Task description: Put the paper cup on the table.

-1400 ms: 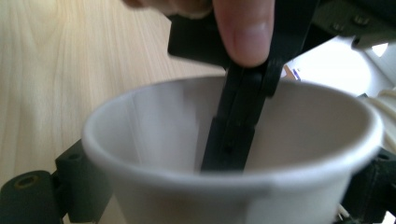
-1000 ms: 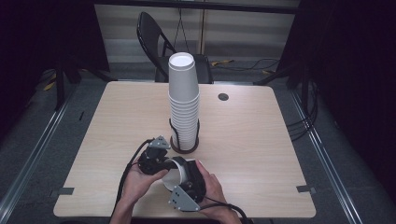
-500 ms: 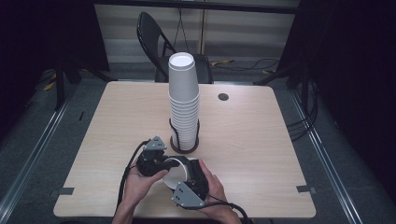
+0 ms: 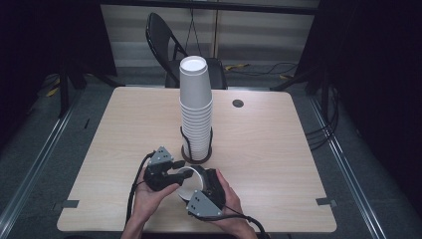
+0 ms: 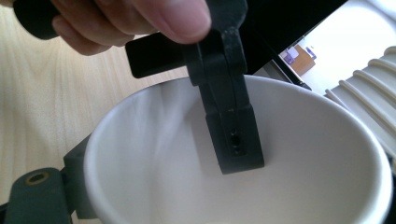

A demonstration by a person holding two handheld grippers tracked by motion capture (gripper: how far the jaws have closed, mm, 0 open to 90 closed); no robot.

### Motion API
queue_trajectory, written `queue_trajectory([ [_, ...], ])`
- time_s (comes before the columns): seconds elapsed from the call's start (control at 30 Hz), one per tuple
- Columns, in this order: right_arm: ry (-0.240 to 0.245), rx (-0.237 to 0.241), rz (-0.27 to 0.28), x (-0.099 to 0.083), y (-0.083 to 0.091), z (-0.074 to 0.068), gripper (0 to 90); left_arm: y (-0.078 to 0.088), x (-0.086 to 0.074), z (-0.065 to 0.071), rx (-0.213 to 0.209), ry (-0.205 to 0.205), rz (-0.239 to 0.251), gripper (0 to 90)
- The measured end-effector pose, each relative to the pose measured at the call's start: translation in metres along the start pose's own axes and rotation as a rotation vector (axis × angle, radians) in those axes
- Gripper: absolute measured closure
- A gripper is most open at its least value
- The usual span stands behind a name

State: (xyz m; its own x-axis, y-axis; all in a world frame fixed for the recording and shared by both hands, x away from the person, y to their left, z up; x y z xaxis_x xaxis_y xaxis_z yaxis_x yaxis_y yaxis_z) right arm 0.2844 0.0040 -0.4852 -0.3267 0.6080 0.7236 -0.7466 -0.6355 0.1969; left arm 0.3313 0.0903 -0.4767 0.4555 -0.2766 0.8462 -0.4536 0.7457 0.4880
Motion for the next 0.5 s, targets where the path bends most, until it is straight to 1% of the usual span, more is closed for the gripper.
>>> queue_trajectory([
  [0.07, -0.012, -0.004, -0.003, -0.001, 0.000, 0.002, 12.4, 0.000, 0.001, 0.000, 0.001, 0.017, 0.020, 46.5],
  [0.1, -0.017, -0.004, -0.002, -0.001, 0.000, 0.003, 12.4, 0.001, 0.001, -0.001, 0.011, 0.010, 0.030, 44.4],
  [0.17, -0.043, -0.003, -0.001, -0.002, 0.001, 0.004, 12.5, 0.002, 0.003, 0.000, 0.016, 0.007, 0.049, 39.8],
  [0.23, -0.063, -0.001, -0.004, -0.003, 0.002, 0.006, 12.5, 0.005, 0.005, -0.002, 0.032, 0.004, 0.074, 34.0],
  [0.27, -0.071, -0.002, -0.008, -0.004, 0.002, 0.007, 12.5, 0.006, 0.005, -0.002, 0.034, 0.009, 0.078, 31.5],
  [0.33, -0.085, 0.000, -0.005, -0.005, 0.002, 0.008, 12.5, 0.007, 0.006, -0.002, 0.041, 0.010, 0.086, 29.2],
  [0.4, -0.105, 0.001, -0.008, -0.006, 0.001, 0.010, 12.5, 0.008, 0.006, -0.003, 0.049, 0.005, 0.096, 28.9],
  [0.5, -0.127, 0.000, -0.017, -0.009, 0.001, 0.012, 12.5, 0.010, 0.008, -0.005, 0.058, 0.014, 0.127, 25.7],
])
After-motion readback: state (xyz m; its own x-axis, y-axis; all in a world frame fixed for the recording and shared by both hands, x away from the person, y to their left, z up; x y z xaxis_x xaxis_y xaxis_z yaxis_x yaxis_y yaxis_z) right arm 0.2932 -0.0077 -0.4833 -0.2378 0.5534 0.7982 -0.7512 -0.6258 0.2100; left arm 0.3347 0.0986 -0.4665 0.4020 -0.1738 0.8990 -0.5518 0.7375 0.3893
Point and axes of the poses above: each handheld gripper's, and its own axes: y roughly backward along the jaws, x roughly out of its top, z roughly to its right, the point moved 7 cm from there along -y, roughly forward along the jaws, and after that the axes turned 4 degrees about -x, right-handed, at the moved point
